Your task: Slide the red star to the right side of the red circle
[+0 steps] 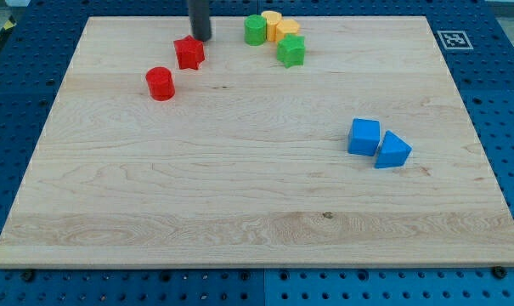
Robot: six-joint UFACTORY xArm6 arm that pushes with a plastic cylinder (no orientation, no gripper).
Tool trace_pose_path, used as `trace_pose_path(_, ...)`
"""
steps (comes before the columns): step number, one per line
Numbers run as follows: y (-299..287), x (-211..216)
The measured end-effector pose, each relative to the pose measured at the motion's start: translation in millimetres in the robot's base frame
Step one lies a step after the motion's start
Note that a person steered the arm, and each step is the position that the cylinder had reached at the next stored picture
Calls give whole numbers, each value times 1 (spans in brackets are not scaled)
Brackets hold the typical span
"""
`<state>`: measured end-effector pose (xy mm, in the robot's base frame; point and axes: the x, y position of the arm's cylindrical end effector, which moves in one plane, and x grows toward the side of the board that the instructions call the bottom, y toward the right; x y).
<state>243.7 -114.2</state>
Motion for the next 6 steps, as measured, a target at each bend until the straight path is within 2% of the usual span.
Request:
trace_pose_path(1, -20, 25)
trace_pose_path(3, 62, 61)
trace_pose_path(4, 64, 68)
trace_pose_path(5, 54, 49)
trace_pose_path(6, 43, 51)
